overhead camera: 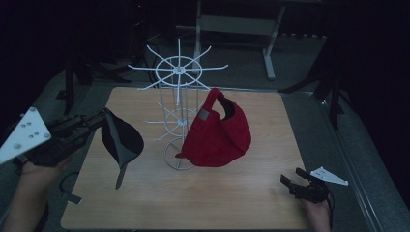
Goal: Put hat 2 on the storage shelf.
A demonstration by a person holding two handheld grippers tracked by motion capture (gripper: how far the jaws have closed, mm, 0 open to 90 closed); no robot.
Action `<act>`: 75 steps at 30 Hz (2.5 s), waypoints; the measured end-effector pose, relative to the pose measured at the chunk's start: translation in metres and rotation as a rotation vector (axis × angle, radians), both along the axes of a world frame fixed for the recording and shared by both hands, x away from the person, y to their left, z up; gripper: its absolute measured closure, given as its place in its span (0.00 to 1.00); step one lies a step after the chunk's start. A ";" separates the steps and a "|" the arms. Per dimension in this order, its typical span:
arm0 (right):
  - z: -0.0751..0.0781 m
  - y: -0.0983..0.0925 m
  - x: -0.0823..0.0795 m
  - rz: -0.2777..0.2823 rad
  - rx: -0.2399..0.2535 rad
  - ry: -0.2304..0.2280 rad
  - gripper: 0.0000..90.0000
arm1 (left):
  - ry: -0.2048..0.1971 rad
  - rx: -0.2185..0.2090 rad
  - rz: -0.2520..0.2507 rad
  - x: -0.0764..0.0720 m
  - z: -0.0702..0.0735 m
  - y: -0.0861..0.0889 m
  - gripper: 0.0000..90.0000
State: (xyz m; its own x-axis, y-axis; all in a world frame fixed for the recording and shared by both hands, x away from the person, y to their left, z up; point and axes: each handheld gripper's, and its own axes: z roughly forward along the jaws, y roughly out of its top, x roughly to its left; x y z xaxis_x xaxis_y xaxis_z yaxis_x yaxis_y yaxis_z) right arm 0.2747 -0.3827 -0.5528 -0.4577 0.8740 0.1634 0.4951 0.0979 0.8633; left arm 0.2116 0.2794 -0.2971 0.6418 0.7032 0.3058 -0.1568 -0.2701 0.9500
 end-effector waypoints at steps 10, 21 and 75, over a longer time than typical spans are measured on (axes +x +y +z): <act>0.000 0.000 0.001 0.002 -0.004 0.004 0.20 | -0.033 -0.017 -0.040 0.007 0.024 -0.014 0.95; -0.001 0.000 0.001 -0.001 -0.006 0.010 0.20 | -0.033 -0.026 -0.050 0.021 0.053 -0.040 0.94; -0.002 0.001 0.001 0.002 -0.011 0.024 0.20 | 0.200 -0.040 -0.219 0.026 0.012 -0.052 0.73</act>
State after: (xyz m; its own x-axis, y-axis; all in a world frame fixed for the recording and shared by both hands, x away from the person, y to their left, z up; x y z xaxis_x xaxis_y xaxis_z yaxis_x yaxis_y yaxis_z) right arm 0.2761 -0.3820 -0.5552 -0.4555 0.8749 0.1648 0.5152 0.1080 0.8502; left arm 0.2379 0.2271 -0.2852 0.8243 0.5504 0.1324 -0.0156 -0.2118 0.9772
